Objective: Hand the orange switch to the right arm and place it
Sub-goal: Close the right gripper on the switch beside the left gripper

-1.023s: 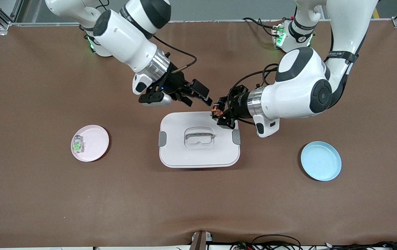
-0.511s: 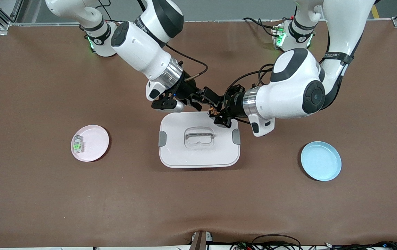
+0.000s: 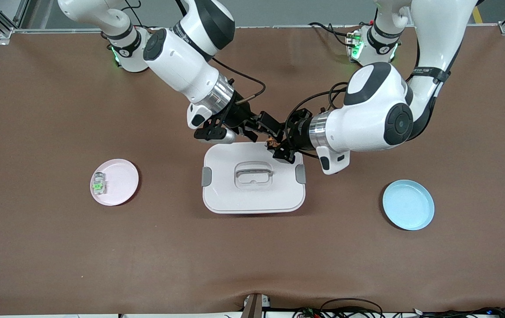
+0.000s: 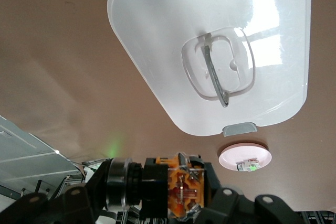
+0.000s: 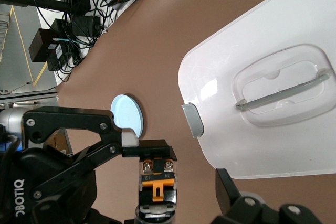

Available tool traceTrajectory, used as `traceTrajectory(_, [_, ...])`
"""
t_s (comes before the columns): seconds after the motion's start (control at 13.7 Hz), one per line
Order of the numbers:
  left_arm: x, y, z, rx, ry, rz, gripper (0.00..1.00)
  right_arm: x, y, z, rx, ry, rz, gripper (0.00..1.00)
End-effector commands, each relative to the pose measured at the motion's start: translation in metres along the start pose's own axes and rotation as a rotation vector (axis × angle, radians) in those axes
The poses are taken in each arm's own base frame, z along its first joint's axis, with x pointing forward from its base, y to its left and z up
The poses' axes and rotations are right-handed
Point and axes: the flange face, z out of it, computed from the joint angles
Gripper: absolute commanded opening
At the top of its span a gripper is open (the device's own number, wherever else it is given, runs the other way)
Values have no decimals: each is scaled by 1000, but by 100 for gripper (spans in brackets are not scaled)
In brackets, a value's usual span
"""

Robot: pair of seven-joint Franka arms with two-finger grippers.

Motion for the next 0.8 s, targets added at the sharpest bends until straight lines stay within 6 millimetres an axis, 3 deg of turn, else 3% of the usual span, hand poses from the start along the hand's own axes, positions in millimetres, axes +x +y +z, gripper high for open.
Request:
traceTrajectory(0.0, [-11, 2, 0, -13, 3, -5, 0, 3, -2, 7, -16, -1, -19, 100])
traceTrajectory(0.37, [-12, 2, 2, -12, 2, -5, 0, 9, 5, 8, -73, -14, -99, 100])
traceTrajectory(0.73, [-11, 2, 2, -11, 2, -6, 0, 2, 3, 10, -68, -19, -94, 100])
